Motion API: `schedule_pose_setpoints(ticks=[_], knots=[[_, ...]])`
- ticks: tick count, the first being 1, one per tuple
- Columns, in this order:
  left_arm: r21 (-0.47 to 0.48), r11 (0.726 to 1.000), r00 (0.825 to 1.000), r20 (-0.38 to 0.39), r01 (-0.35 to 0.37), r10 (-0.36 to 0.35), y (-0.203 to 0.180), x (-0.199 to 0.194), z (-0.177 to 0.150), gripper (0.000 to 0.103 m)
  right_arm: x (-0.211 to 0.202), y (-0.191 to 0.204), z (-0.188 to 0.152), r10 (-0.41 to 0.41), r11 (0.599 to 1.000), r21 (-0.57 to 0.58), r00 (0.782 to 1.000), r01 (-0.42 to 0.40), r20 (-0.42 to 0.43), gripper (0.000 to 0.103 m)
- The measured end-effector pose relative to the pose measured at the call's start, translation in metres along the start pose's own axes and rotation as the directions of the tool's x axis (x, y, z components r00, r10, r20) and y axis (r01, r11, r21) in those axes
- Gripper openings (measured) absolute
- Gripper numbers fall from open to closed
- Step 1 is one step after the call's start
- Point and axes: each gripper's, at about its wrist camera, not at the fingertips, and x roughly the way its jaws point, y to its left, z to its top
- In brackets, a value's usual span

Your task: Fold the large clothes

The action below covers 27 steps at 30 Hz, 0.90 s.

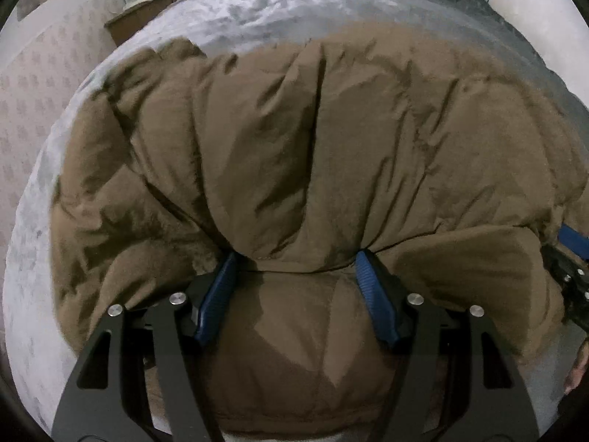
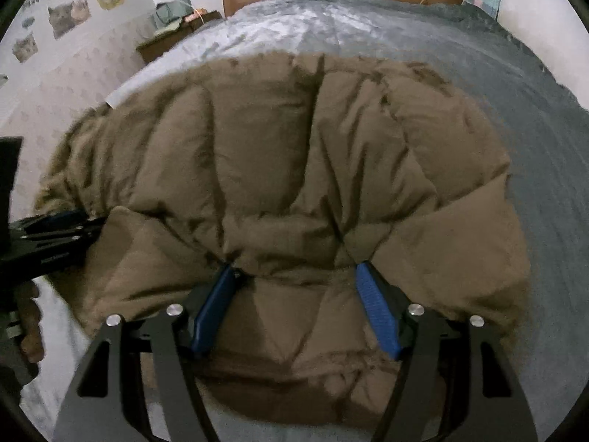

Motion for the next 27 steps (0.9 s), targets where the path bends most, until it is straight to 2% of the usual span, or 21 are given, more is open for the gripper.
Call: schedule_pose_setpoints(ticks=[3, 6, 12, 15, 18, 23, 27], knots=[[-0.022, 1.0, 0.999, 0.04, 0.006, -0.005, 0.008, -0.02, 0.0, 0.067, -0.038, -0.013, 0.001, 0.012, 1.0, 0.014, 0.997, -0.013, 0.076, 0.068], [-0.034, 0.999, 0.997, 0.081, 0.001, 0.002, 0.019, -0.038, -0.001, 0.067, -0.064, -0.03, 0.005, -0.017, 1.0, 0.022, 0.993, 0.014, 0.12, 0.07], [-0.087, 0.995, 0.99, 0.127, -0.043, 0.053, 0.074, -0.068, -0.002, 0.067, -0.056, -0.063, 0.003, -0.092, 0.994, 0.06, 0.992, 0.087, 0.086, 0.07], [-0.092, 0.993, 0.992, 0.092, -0.079, 0.088, 0.097, -0.058, 0.001, 0.064, -0.042, -0.06, -0.005, -0.119, 0.992, 0.041, 0.991, 0.116, 0.066, 0.07], [-0.093, 0.992, 0.995, 0.032, -0.091, 0.094, 0.108, -0.033, 0.001, 0.058, -0.027, -0.054, -0.009, -0.151, 0.988, 0.016, 0.987, 0.151, 0.055, 0.07], [-0.079, 0.991, 0.994, -0.001, -0.107, 0.107, 0.105, -0.006, -0.003, 0.056, -0.011, -0.047, -0.011, -0.2, 0.98, -0.007, 0.979, 0.201, 0.026, 0.067], [-0.088, 0.991, 0.995, -0.023, -0.103, 0.101, 0.101, 0.009, -0.002, 0.057, 0.005, -0.048, -0.01, -0.191, 0.982, 0.005, 0.981, 0.191, -0.02, 0.068]])
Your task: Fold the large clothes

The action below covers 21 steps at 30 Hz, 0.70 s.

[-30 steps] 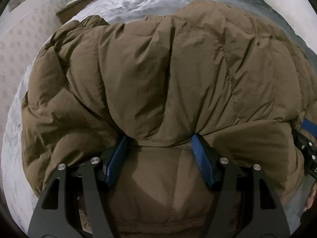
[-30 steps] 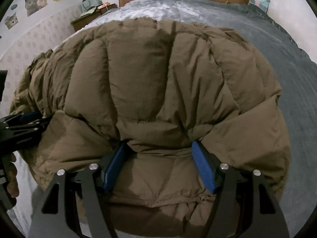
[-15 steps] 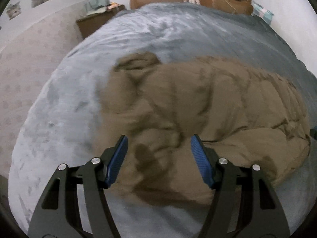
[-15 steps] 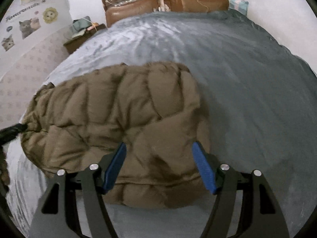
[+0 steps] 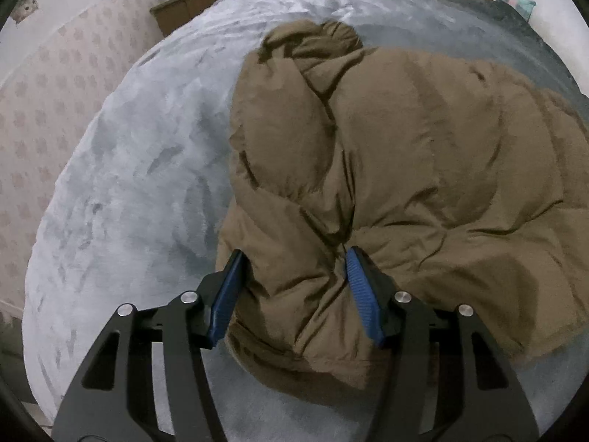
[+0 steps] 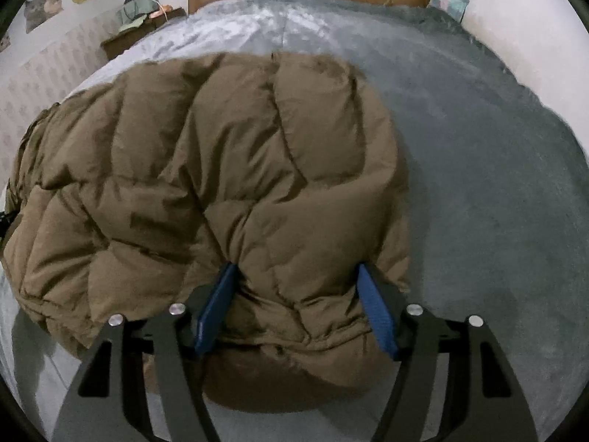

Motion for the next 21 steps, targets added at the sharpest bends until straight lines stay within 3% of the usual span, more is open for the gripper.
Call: schedule_pose_setpoints(ticks=[19, 21], knots=[[0.025, 0.999, 0.998, -0.049, -0.044, 0.045, -0.022, 0.029, 0.019, 0.065, 0.023, 0.002, -0.002, 0.002, 1.0, 0.027, 0.999, -0.001, -0.046, 0.072], [0.024, 0.996, 0.995, -0.048, -0.089, 0.09, -0.026, 0.029, 0.024, 0.082, 0.025, -0.003, 0.0, 0.02, 0.999, 0.047, 0.998, -0.018, -0.058, 0.076]])
